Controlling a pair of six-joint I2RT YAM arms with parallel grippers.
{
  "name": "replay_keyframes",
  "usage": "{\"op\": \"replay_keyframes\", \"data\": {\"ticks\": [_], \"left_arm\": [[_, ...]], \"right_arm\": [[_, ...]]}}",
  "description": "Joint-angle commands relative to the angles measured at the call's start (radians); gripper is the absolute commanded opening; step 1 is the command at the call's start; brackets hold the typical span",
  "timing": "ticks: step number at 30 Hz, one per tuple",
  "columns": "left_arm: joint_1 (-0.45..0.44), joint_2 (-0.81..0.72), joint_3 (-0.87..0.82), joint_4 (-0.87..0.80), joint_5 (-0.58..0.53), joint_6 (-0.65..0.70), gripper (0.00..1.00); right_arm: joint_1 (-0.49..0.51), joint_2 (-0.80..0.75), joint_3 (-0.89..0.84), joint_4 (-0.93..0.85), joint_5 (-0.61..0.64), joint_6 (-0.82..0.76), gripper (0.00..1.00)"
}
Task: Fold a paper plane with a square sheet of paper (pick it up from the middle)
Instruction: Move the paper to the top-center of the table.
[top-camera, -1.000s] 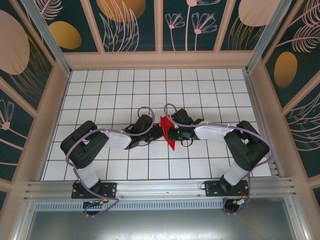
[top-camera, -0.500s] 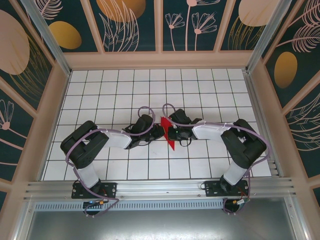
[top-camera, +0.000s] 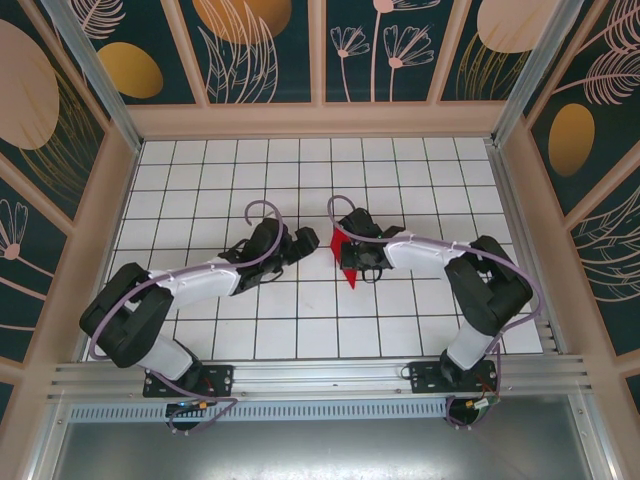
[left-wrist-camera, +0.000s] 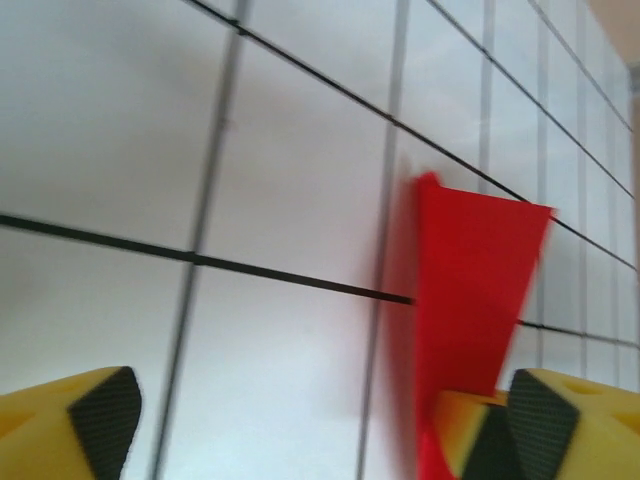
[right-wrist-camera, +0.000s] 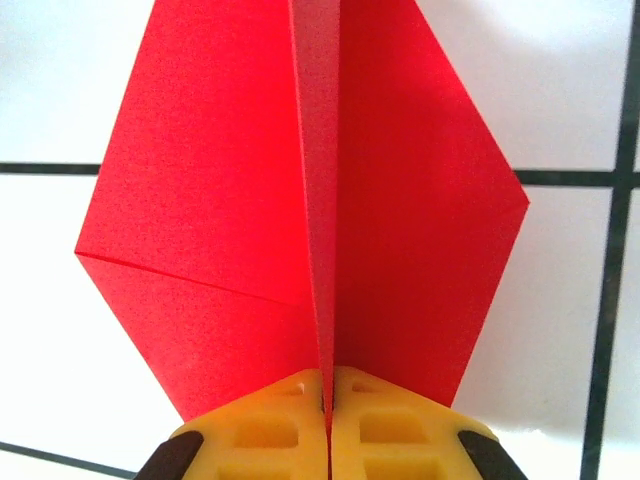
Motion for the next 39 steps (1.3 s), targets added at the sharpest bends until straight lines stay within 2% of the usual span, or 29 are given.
{"op": "replay_keyframes", "data": {"ticks": [1, 8, 17, 23, 29, 34, 39], "left_arm": [[0.016, -0.024, -0.034, -0.114, -0.083, -0.014, 0.98], [0.023, -0.022, -0.044, -0.127, -0.086, -0.013, 0.98], [0.034, -0.052, -0.057, -0.153, -0.095, 0.002, 0.98], [0.053, -0.119, -0.083, -0.196, -0.128, 0.012, 0.98], [0.065, -0.162, -0.101, -0.213, -0.143, 0.016, 0.99], [0.068, -0.167, -0.105, -0.22, -0.143, 0.025, 0.98], [0.07, -0.162, -0.103, -0.218, -0.142, 0.028, 0.99]], "right_arm": [[-0.003, 0.046, 0.036, -0.034, 0.03, 0.005, 0.09], [-0.005, 0.091, 0.037, -0.021, 0.015, 0.023, 0.13], [-0.006, 0.147, 0.057, -0.042, 0.046, 0.058, 0.1], [-0.038, 0.161, 0.222, -0.07, 0.112, -0.004, 0.05], [-0.106, 0.315, 0.435, -0.069, 0.139, -0.098, 0.04], [-0.139, 0.431, 0.577, -0.099, 0.13, -0.152, 0.06], [-0.15, 0.488, 0.624, -0.122, 0.082, -0.162, 0.1]]}}
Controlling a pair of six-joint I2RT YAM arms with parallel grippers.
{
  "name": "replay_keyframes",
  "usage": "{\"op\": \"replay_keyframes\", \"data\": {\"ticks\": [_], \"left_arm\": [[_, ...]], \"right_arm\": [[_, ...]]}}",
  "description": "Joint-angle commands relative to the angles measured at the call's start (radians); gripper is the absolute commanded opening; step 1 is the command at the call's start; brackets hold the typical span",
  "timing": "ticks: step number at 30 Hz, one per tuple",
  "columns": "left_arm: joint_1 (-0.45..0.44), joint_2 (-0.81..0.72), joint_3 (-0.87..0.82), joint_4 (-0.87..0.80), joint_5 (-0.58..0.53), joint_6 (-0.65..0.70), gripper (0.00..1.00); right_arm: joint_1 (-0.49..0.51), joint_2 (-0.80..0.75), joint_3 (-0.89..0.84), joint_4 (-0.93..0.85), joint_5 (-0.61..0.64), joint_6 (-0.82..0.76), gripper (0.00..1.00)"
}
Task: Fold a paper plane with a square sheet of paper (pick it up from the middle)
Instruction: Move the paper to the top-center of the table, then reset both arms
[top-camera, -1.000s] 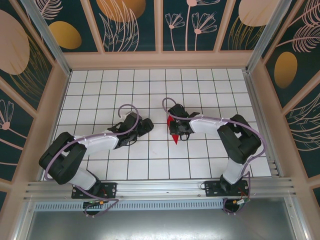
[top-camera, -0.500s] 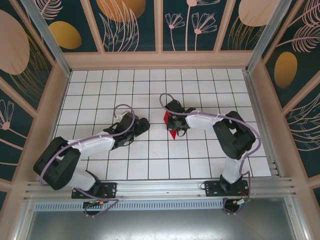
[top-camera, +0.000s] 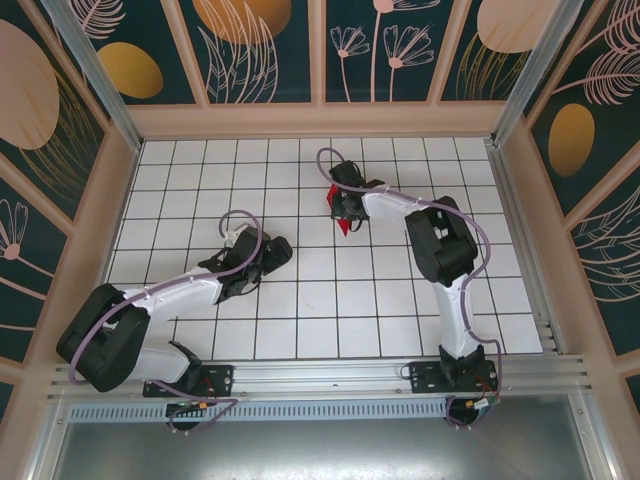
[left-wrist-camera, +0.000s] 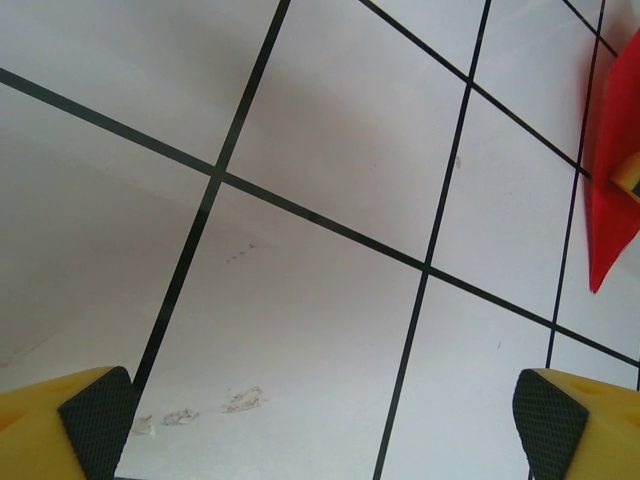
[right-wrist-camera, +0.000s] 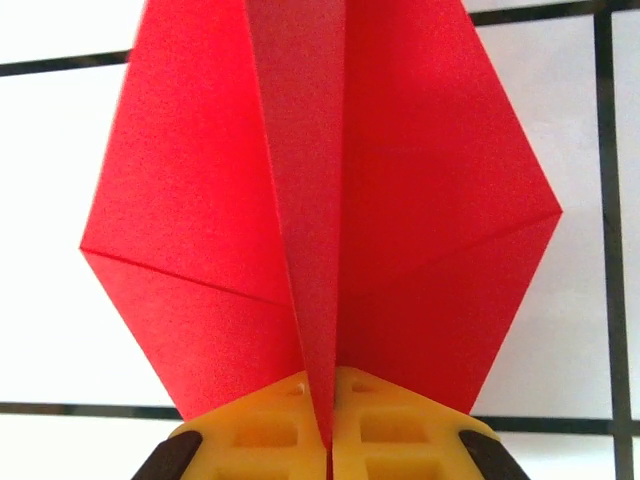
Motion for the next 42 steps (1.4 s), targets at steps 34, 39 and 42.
{"op": "replay_keyframes", "data": {"ticks": [34, 39, 42], "left_arm": [[0.239, -0.226, 0.098, 0.038, -0.571, 0.589, 0.98], [0.317, -0.271, -0.085, 0.24, -0.68, 0.671, 0.99], [0.35, -0.306, -0.199, 0.407, -0.718, 0.74, 0.99]], "right_arm": [[-0.285, -0.766, -0.519, 0.33, 0.282, -0.089, 0.99], [-0.417, -0.852, -0.772, 0.538, 0.405, -0.154, 0.99], [-0.469, -0.853, -0.909, 0.686, 0.418, -0.204, 0.99]]}}
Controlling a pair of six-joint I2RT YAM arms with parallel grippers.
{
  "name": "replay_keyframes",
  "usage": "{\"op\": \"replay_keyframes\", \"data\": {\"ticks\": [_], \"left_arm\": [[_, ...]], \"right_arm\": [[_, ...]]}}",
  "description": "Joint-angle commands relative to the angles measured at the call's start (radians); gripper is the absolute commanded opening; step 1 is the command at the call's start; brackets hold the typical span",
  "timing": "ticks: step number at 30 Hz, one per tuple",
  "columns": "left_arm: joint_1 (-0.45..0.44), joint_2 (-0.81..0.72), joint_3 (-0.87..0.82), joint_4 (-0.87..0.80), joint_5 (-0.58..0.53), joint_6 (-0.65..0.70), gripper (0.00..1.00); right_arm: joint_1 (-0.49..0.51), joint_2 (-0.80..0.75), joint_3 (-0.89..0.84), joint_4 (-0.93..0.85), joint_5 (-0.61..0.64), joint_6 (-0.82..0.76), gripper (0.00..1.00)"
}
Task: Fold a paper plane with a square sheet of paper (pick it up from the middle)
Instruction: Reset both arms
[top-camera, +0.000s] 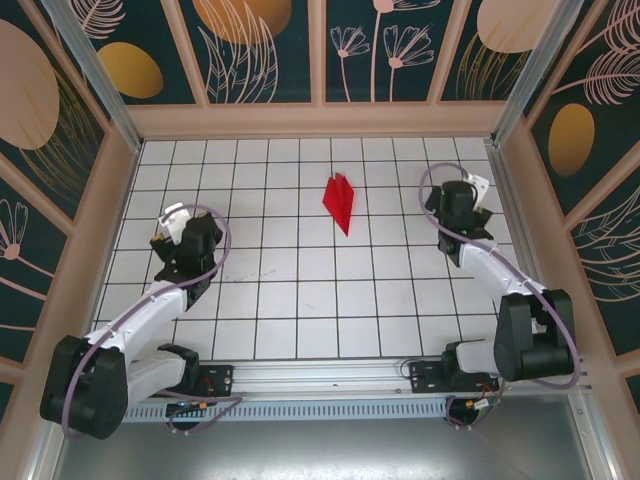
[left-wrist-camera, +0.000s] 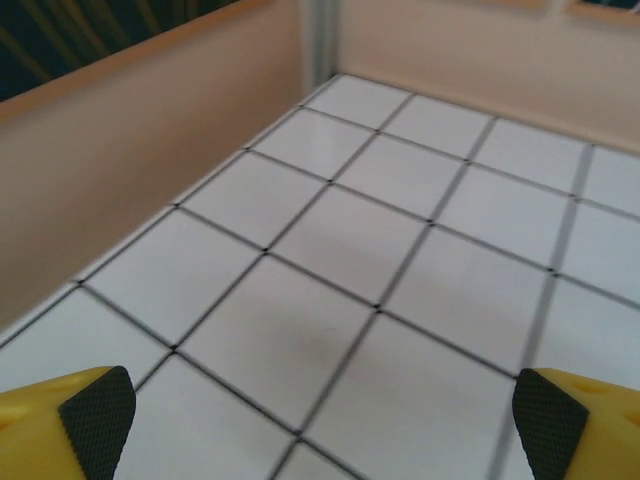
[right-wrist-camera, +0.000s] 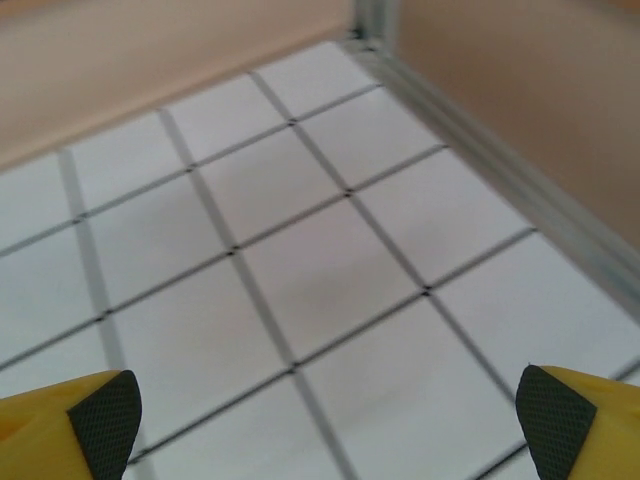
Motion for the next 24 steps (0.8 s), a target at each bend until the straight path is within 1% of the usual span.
{"op": "replay_keyframes", "data": {"ticks": [1, 3, 6, 7, 10, 11, 13, 15, 18, 21, 23, 24], "left_arm": [[0.034, -0.05, -0.104, 0.271, -0.094, 0.123, 0.98], [0.069, -0.067, -0.166, 0.37, -0.051, 0.168, 0.98], [0.115, -0.068, -0.252, 0.535, 0.049, 0.24, 0.99], [0.13, -0.059, -0.273, 0.589, 0.083, 0.258, 0.98], [0.178, -0.019, -0.32, 0.716, 0.207, 0.298, 0.98], [0.193, -0.002, -0.332, 0.765, 0.266, 0.308, 0.99], [0.227, 0.026, -0.37, 0.879, 0.387, 0.312, 0.98], [0.252, 0.063, -0.381, 0.95, 0.466, 0.304, 0.98], [0.263, 0.124, -0.363, 0.997, 0.526, 0.315, 0.98], [0.275, 0.188, -0.349, 1.069, 0.541, 0.314, 0.99], [0.291, 0.246, -0.342, 1.145, 0.576, 0.309, 0.99], [0.298, 0.266, -0.327, 1.136, 0.594, 0.303, 0.98]], "right_arm": [[-0.042, -0.017, -0.114, 0.242, 0.074, -0.073, 0.99], [-0.067, -0.009, -0.171, 0.326, 0.054, -0.09, 0.99], [-0.088, 0.013, -0.273, 0.543, -0.001, -0.15, 0.99], [-0.093, 0.024, -0.299, 0.61, -0.039, -0.173, 0.99], [-0.1, 0.058, -0.35, 0.757, -0.167, -0.225, 0.99], [-0.101, 0.072, -0.364, 0.798, -0.209, -0.233, 0.99], [-0.103, 0.099, -0.395, 0.884, -0.276, -0.248, 0.99], [-0.103, 0.128, -0.415, 0.941, -0.313, -0.259, 0.99], [-0.103, 0.156, -0.43, 0.998, -0.361, -0.274, 0.99], [-0.109, 0.17, -0.436, 1.019, -0.39, -0.277, 0.99], [-0.114, 0.174, -0.456, 1.063, -0.415, -0.278, 0.99], [-0.114, 0.179, -0.468, 1.084, -0.42, -0.28, 0.99]]}}
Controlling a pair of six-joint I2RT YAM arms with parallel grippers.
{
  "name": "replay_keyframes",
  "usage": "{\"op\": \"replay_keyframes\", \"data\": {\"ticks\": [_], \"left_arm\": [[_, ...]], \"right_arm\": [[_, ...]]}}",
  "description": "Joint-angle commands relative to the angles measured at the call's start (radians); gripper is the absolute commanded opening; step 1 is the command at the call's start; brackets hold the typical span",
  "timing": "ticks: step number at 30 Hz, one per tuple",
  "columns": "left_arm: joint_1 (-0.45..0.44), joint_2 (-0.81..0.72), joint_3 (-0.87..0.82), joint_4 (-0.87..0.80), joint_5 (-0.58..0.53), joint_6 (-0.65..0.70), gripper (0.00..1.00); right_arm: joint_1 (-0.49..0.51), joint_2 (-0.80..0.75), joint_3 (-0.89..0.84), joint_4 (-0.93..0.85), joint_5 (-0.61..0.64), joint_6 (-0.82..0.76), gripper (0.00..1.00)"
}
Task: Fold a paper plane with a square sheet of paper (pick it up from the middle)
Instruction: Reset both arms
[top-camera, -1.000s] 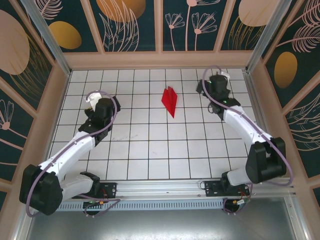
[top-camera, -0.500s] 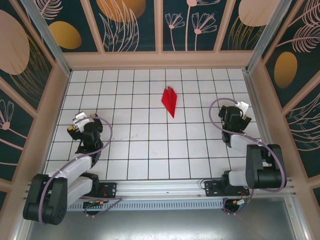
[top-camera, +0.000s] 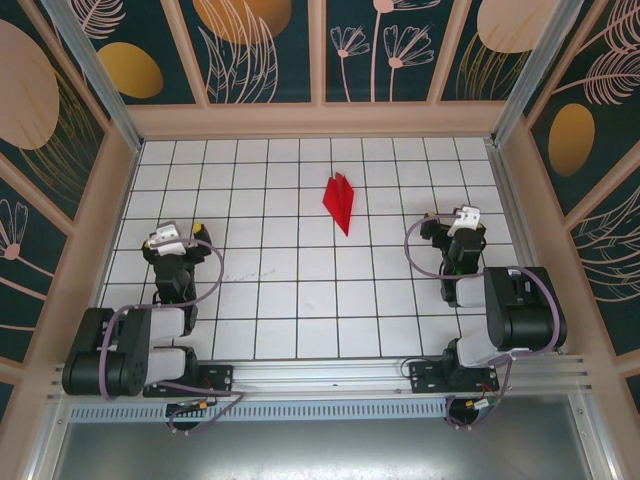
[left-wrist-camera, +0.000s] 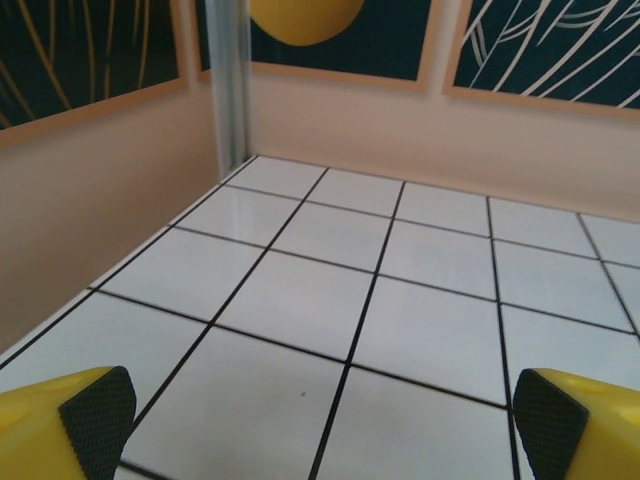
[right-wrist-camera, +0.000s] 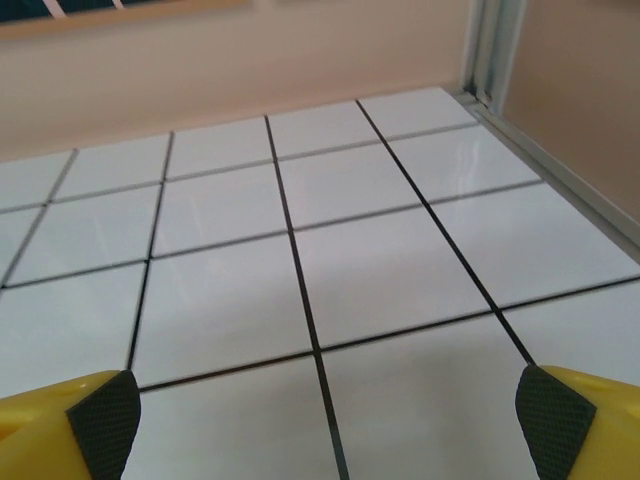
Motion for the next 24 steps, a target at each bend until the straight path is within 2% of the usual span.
{"op": "replay_keyframes", "data": {"ticks": [1, 8, 12, 15, 21, 24], "left_arm": [[0.026, 0.071, 0.046, 0.134, 0.112, 0.01, 0.98], [0.028, 0.216, 0.053, 0.261, 0.124, 0.011, 0.98], [0.026, 0.2, 0.107, 0.127, 0.061, -0.005, 0.99], [0.027, 0.198, 0.1, 0.14, 0.065, -0.005, 0.99], [0.027, 0.205, 0.138, 0.078, 0.196, 0.049, 0.99], [0.026, 0.208, 0.138, 0.081, 0.197, 0.047, 0.99]], "right_arm": [[-0.012, 0.02, -0.039, 0.159, -0.075, -0.021, 0.99], [-0.013, 0.047, -0.051, 0.201, -0.085, -0.024, 0.99], [-0.032, 0.049, -0.037, 0.177, -0.098, -0.008, 0.99], [-0.032, 0.049, -0.037, 0.175, -0.099, -0.007, 0.99], [-0.031, 0.048, -0.037, 0.175, -0.099, -0.007, 0.99], [-0.032, 0.048, -0.036, 0.175, -0.098, -0.007, 0.99]]}}
